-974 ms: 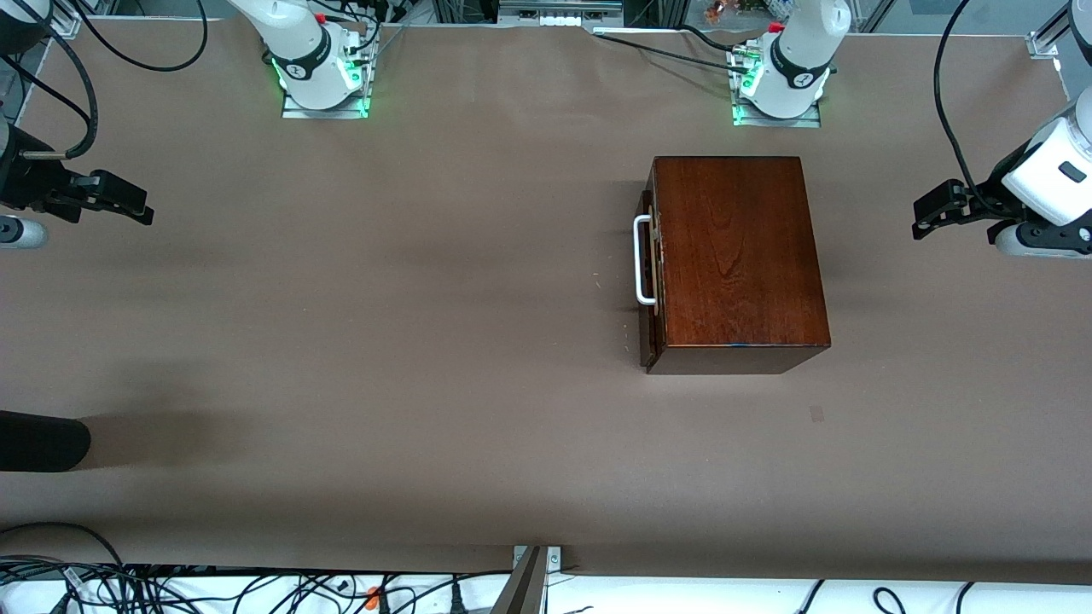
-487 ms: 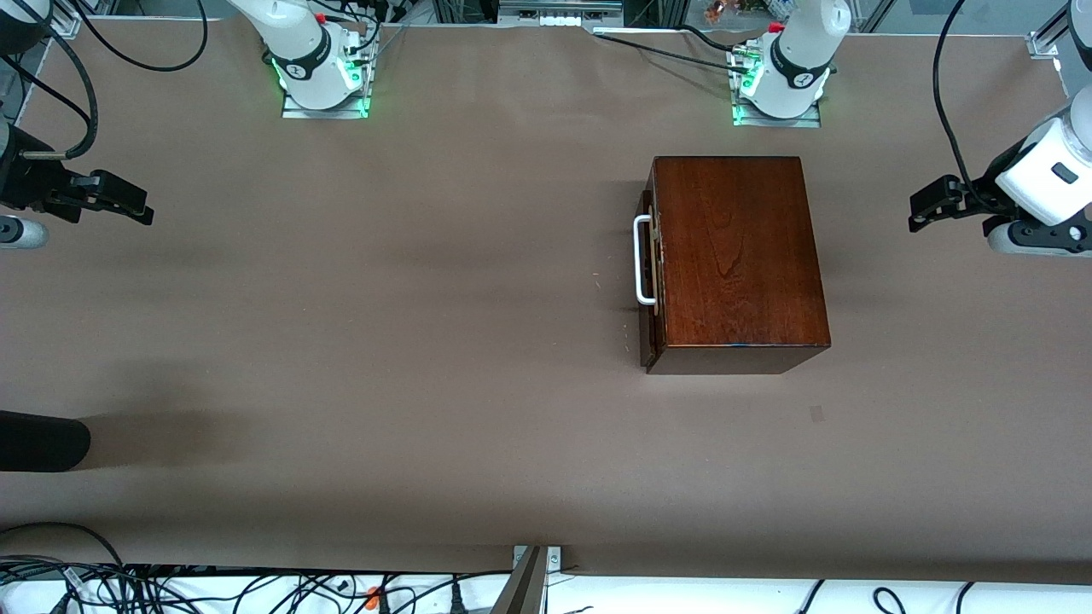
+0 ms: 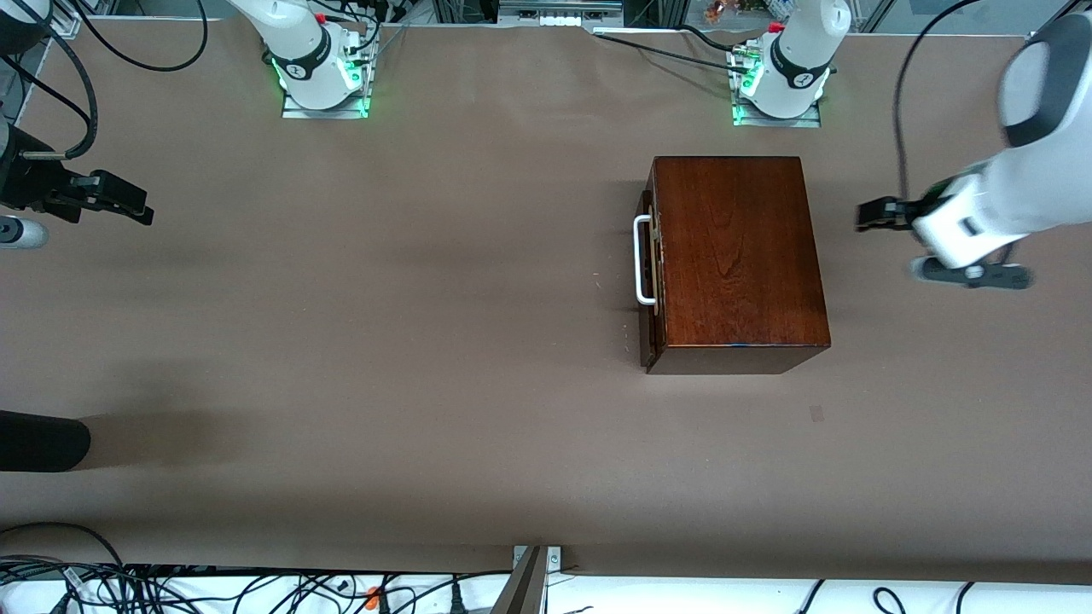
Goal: Open drawer, take yellow block, close drawer
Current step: 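Reach the left gripper to the white drawer handle of the box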
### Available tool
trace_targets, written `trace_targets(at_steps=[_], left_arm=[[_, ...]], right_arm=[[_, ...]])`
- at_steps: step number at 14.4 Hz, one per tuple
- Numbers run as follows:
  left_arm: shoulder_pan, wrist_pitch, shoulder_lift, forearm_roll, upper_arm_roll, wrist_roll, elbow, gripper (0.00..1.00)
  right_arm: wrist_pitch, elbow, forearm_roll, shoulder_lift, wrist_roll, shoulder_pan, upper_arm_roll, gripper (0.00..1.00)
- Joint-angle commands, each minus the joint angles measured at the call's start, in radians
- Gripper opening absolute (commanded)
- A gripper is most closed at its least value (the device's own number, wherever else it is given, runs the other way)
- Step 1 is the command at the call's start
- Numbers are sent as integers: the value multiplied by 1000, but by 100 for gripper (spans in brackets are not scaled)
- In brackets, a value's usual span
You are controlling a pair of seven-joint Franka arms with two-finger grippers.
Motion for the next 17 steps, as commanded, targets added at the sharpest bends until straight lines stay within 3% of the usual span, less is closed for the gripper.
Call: trace_targets(at_steps=[1,4,7,13,17], left_arm=[[-19,29,27,-47,-91,-52,32,100],[-37,136,76,-98,-180,-142,32,100],[-161,221,119,-80,-203,-337,32,100],[-407,305,229,125,-203,-679,26,100],[-475,325,287,256,-203,-775,18,100]], right_arm=[[-3,-3,5,-6,9,-1,0,100],[-3,-3,5,-6,9,-1,0,100],[-3,-3,5,-6,9,-1,0,100],[-3,-3,5,-6,9,-1,0,100],[-3,-3,5,-6,9,-1,-2,100]])
